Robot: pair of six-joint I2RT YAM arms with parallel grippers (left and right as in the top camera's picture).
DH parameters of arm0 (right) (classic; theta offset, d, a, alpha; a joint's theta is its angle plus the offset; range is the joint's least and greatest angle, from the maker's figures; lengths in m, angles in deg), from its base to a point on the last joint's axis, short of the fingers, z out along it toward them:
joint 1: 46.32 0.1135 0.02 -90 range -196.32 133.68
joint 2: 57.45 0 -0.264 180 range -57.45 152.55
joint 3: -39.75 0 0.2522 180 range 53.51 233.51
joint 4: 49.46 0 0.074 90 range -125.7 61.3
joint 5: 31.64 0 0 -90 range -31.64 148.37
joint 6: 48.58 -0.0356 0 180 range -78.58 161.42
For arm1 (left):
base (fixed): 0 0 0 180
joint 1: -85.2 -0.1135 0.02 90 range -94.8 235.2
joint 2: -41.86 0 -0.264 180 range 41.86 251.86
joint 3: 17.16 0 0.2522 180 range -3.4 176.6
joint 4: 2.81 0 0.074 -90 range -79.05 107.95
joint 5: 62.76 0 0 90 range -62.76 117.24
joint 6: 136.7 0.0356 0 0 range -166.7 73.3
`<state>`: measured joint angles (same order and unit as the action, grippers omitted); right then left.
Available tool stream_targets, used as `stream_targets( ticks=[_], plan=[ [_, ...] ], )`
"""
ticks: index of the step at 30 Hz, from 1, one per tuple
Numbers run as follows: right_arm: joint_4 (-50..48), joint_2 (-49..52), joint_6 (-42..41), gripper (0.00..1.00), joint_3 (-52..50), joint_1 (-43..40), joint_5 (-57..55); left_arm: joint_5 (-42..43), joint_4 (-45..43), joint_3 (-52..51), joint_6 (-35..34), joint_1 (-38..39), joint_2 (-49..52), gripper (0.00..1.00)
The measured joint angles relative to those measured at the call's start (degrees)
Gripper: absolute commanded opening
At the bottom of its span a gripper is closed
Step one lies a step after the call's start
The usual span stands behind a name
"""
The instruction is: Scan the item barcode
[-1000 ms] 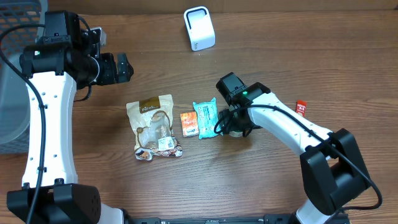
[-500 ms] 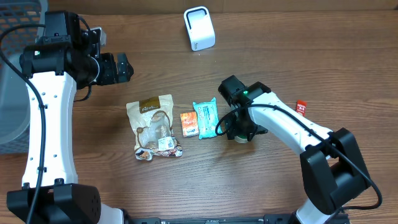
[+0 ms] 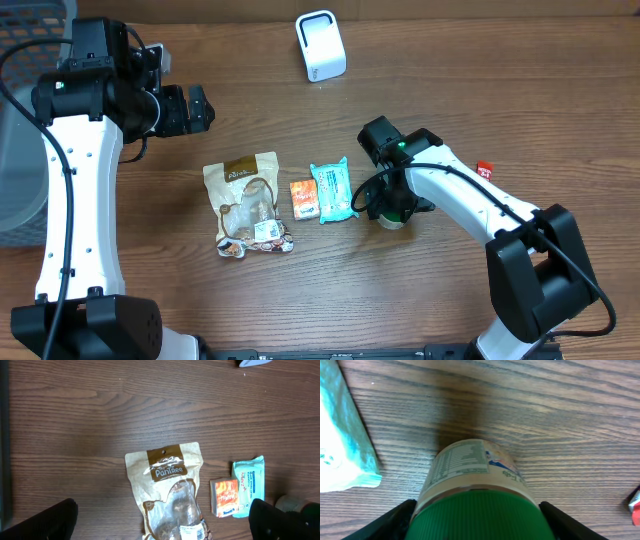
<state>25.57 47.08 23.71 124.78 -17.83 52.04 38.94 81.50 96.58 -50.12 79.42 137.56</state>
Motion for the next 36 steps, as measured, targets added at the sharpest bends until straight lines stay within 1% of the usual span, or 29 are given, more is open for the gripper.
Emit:
stream_targets(
  ticks=[13,19,30,36],
  plan=[
    [-0.04,0.00,-0.04,0.76,0.00,0.00,0.39,0.00,0.00,0.00,0.00,0.00,0.00,1.00],
    [-2.80,0.00,0.39,0.77,-0.70,0.00,0.42,0.02,0.00,0.00,0.00,0.00,0.00,1.00],
    [-3.52,0.00,1.27,0.77,-2.36,0.00,0.61,0.00,0.00,0.00,0.00,0.00,0.00,1.00],
    [-3.82,0.00,1.29,0.75,-2.49,0.00,0.98,0.00,0.00,0.00,0.00,0.00,0.00,1.00]
  ],
)
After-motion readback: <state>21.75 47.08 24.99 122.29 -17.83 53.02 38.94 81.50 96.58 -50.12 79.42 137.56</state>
